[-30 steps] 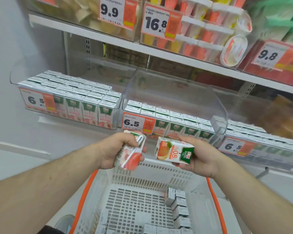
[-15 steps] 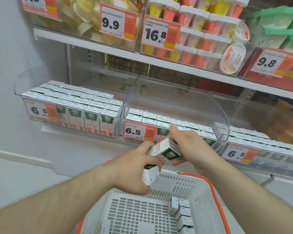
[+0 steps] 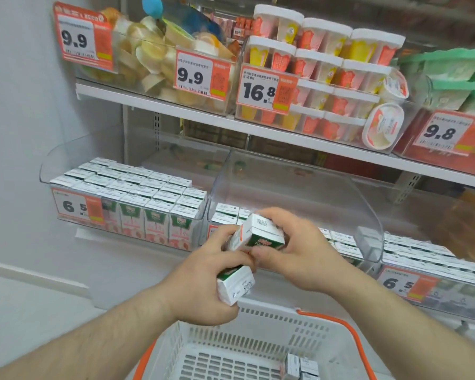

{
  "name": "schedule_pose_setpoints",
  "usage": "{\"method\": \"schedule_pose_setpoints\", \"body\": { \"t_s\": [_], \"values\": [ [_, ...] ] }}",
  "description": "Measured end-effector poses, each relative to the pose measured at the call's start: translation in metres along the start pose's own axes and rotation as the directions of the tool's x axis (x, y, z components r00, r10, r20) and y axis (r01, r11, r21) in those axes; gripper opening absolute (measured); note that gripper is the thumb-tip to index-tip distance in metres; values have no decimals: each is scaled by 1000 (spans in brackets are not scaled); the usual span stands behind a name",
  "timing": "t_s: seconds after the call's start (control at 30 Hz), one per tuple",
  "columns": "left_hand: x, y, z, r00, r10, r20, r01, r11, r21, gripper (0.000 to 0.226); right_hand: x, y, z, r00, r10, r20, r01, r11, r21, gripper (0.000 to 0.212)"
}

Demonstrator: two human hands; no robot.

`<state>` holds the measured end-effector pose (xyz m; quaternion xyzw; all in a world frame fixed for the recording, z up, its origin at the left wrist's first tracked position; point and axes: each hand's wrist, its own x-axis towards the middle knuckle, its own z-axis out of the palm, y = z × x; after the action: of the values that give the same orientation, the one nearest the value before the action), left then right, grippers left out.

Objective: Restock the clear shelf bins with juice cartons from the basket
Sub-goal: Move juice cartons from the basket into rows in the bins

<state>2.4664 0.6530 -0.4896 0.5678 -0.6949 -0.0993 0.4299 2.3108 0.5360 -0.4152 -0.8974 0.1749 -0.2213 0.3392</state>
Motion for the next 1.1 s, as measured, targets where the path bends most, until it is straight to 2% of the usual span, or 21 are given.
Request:
{"method": "schedule_pose_setpoints", "body": {
  "t_s": [0.07,0.13,0.2,0.33,0.5,0.6,0.67,0.77,0.83,0.9,1.0,1.07,1.1],
  "values": [
    [3,-5,-4,997,-67,-44,69,996,51,41,12,-6,-2,994,-10,-110,2,998,-66,38],
    [7,-11,-11,972,-191,-137,204,975,86,38,35,-6,-10,969,44,-242,-58,997,-50,37],
    [10,-20,-18,931,-290,-223,319,942,107,37,69,3,-18,956,142,-258,-167,983,-80,36],
    [14,-35,-19,914,-293,-281,351,918,186,37,136,42,-9,944,298,-143,-326,913,-247,31],
    [19,-36,-16,939,-260,-225,304,933,190,37,177,73,20,861,497,109,-466,857,-220,24],
    [20,-38,-17,936,-263,-233,306,936,172,36,188,84,33,798,549,250,-499,833,-237,32],
    [20,-39,-18,932,-268,-243,308,940,147,34,192,89,34,743,588,319,-584,803,-119,32],
    [20,-41,-18,928,-276,-250,312,943,117,34,199,96,27,631,630,453,-743,658,120,43],
    [21,-42,-19,925,-288,-246,317,944,88,34,202,97,24,598,630,496,-767,629,126,43],
    [21,-43,-18,923,-303,-238,325,944,58,33,204,99,26,602,631,489,-758,645,101,42],
    [22,-41,-23,914,-350,-206,345,937,-64,32,205,101,28,591,637,494,-738,675,12,34],
    [23,-36,-31,878,-449,-164,399,877,-266,39,203,100,27,585,655,478,-707,701,-93,32],
    [24,-35,-37,852,-509,-124,420,804,-420,45,200,95,27,617,659,430,-668,727,-157,30]
  ]
}}
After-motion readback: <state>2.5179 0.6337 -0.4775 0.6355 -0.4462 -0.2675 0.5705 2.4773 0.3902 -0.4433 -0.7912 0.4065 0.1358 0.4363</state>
